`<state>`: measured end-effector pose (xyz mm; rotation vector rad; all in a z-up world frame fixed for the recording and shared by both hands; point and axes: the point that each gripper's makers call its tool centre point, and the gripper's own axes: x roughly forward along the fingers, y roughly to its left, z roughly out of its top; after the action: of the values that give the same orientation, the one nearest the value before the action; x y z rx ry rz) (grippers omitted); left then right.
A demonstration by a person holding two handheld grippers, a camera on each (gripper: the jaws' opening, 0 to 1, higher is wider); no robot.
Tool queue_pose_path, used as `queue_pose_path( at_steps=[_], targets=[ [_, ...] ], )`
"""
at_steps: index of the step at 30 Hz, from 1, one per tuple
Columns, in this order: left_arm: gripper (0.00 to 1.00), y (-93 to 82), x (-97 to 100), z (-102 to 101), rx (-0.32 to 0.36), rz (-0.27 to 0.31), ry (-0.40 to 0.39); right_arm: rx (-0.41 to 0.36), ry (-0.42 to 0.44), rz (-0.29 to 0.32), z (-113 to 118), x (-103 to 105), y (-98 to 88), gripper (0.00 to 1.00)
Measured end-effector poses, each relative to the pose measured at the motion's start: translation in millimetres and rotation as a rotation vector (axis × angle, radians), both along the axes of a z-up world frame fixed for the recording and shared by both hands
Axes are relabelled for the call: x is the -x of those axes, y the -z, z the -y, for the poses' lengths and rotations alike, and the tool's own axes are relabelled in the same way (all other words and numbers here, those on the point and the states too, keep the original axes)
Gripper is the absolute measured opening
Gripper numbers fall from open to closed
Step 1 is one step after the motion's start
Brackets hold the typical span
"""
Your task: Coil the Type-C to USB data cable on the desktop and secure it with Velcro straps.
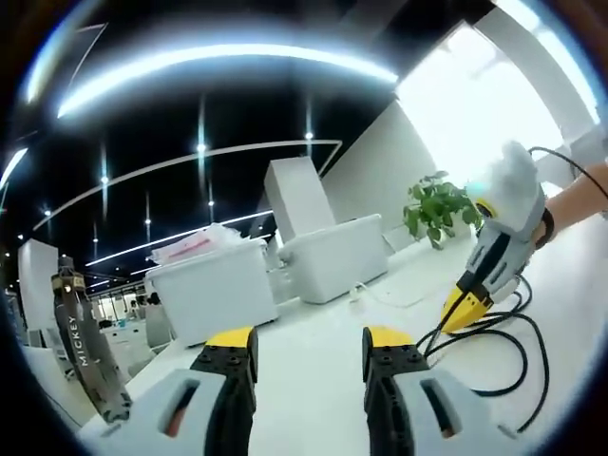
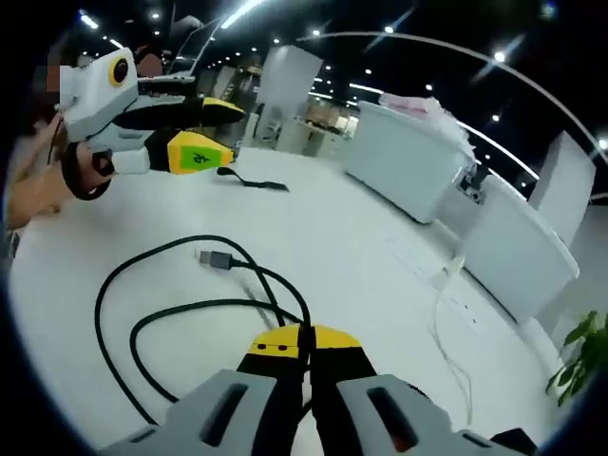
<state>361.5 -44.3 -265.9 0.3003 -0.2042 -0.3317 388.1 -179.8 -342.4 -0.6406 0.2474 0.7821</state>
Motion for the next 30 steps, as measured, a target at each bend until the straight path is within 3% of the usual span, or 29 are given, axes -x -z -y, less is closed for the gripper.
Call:
queue_pose_path(
  at_steps=[2, 5, 7, 9, 10, 11, 13, 14, 15, 17, 18, 21, 23, 26, 30],
  targets=[
    [0.45, 0.3, 0.6, 1, -0.002, 0.0, 0.003, 0.022, 0.009, 0.095, 4, -1, -12.3, 0.01],
    [0.45, 0.6, 2.5, 6, -0.004, 0.0, 0.021, 0.105, 0.045, 0.356, 18, 1, -43.9, 0.01],
    [0.45, 0.2, 3.9, 9, -0.005, 0.002, 0.034, 0.12, 0.072, 0.458, 25, 4, -58.7, 0.01],
    [0.45, -0.6, 6.6, 17, -0.007, 0.006, 0.063, 0.112, 0.126, 0.61, 37, 6, -84.4, 0.01],
    [0.45, -0.8, 7.2, 18, -0.007, 0.007, 0.068, 0.11, 0.133, 0.631, 39, 6, -88.1, 0.01],
    [0.45, -1.8, 11.2, 25, -0.01, 0.012, 0.094, 0.056, 0.175, 0.718, 49, 12, -107.4, 0.01],
    [0.46, -3.4, 15.0, 35, -0.019, 0.024, 0.125, -0.084, 0.239, 0.749, 65, 15, -125.7, 0.01],
    [0.46, -3.9, 16.3, 37, -0.022, 0.028, 0.134, -0.097, 0.263, 0.768, 72, 15, -131.3, 0.01],
    [0.46, -4.4, 18.7, 43, -0.027, 0.033, 0.15, -0.12, 0.279, 0.765, 79, 14, -135.3, 0.01],
    [0.46, -5.7, 22.0, 48, -0.028, 0.038, 0.167, -0.332, 0.098, 0.541, 56, 23, -122.8, 0.01],
    [0.46, -7.5, 24.5, 52, -0.029, 0.046, 0.177, -0.339, 0.112, 0.522, 59, 24, -120.7, 0.01],
    [0.46, -17.2, 36.6, 68, -0.053, 0.1, 0.252, -0.269, -0.005, 0.543, 39, 39, -109.1, 0.01],
    [0.46, -20.6, 43.4, 77, -0.065, 0.126, 0.292, -0.298, -0.059, 0.482, 27, 48, -100.7, 0.01],
    [0.45, -14.8, 47.3, 86, -0.116, 0.127, 0.311, -0.337, -0.183, 0.4, 6, 67, -92.6, 0.01],
    [0.41, -5.2, 44.4, 88, -0.148, 0.102, 0.307, -0.297, -0.26, 0.404, -3, 82, -86.3, 0.01]
  ],
)
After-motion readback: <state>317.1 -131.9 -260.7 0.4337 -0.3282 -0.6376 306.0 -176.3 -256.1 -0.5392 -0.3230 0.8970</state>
